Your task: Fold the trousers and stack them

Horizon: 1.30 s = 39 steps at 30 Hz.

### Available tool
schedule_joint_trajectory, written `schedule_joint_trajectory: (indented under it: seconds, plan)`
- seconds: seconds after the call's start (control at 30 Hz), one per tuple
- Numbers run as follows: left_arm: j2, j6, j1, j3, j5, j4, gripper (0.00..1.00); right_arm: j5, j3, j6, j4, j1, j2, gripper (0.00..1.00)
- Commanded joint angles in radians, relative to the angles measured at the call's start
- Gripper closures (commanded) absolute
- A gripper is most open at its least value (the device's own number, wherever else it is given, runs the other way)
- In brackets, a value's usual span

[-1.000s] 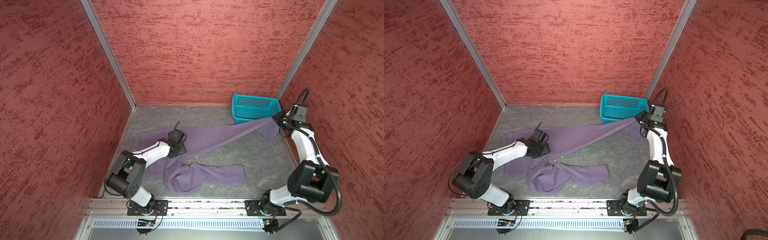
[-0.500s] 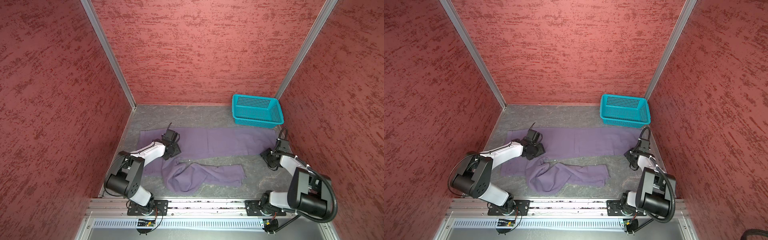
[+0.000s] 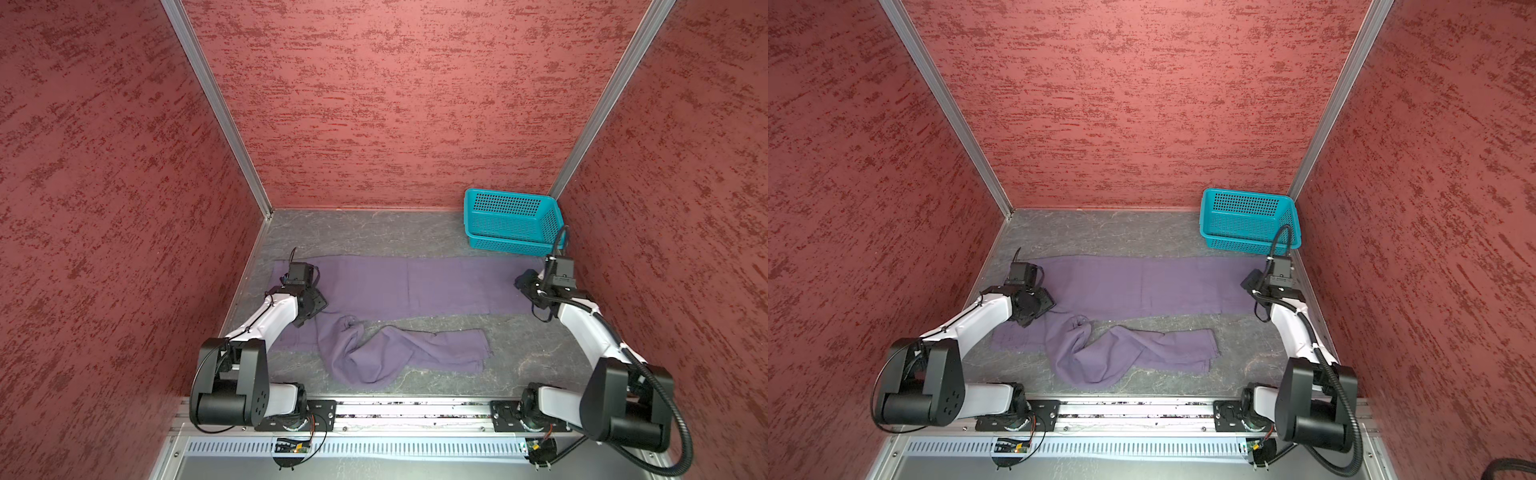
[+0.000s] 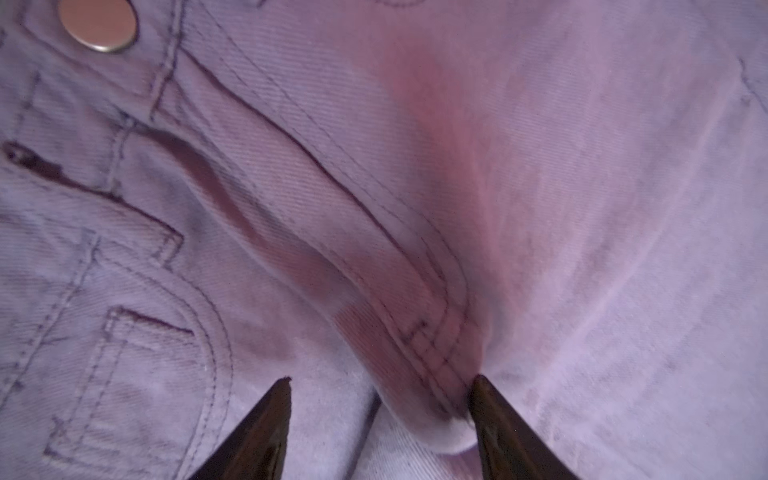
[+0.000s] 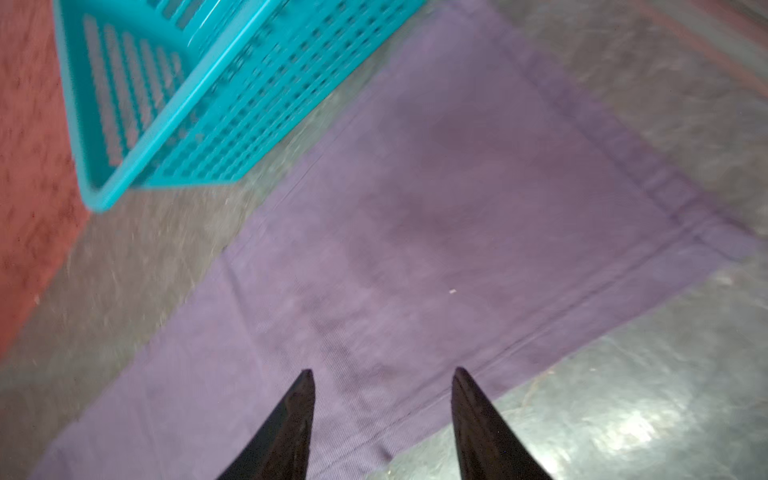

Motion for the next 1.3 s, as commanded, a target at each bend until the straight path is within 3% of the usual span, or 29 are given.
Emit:
schedule_joint_trajectory:
  seconds: [0.0, 0.17, 0.2, 0.27, 0.4, 0.5, 0.6, 0.73, 0.83, 1.0, 1.27]
  plan:
    - [-0.064, 0.020, -0.007, 0.027, 0.003, -0.036, 0.31, 0.124, 0.060, -0.104, -0.132, 0.189, 0.001, 0.46]
    - [-0.160, 0.006, 0.003, 0.024, 0.011, -0.090, 0.30, 0.220, 0.036, -0.076, -0.236, 0.509, 0.025, 0.43]
    - [-0.186, 0.002, 0.011, 0.018, 0.013, -0.100, 0.24, 0.236, 0.026, -0.057, -0.250, 0.574, 0.029, 0.42]
    - [-0.249, 0.005, 0.034, 0.009, 0.017, -0.117, 0.00, 0.275, 0.006, -0.009, -0.271, 0.695, 0.029, 0.38]
    - [-0.445, 0.048, 0.107, 0.008, 0.035, -0.141, 0.01, 0.319, -0.070, 0.146, -0.274, 0.889, -0.018, 0.29]
    - [-0.593, 0.053, 0.140, -0.004, 0.056, -0.121, 0.01, 0.315, -0.158, 0.286, -0.285, 0.906, -0.061, 0.25]
    - [-0.678, 0.054, 0.171, -0.035, 0.171, -0.071, 0.00, 0.310, -0.252, 0.357, -0.241, 0.906, -0.114, 0.26]
    - [-0.702, 0.043, 0.175, -0.061, 0.308, -0.062, 0.14, 0.295, -0.326, 0.409, -0.170, 0.905, -0.171, 0.33]
    - [-0.688, 0.045, 0.178, -0.057, 0.317, -0.113, 0.18, 0.334, -0.339, 0.468, -0.237, 0.889, -0.199, 0.35]
    - [-0.692, 0.059, 0.181, -0.059, 0.321, -0.164, 0.20, 0.269, -0.370, 0.502, -0.264, 0.800, -0.283, 0.38]
    - [-0.759, 0.005, 0.180, -0.154, 0.316, -0.156, 0.21, 0.275, -0.332, 0.515, -0.392, 0.740, -0.330, 0.29]
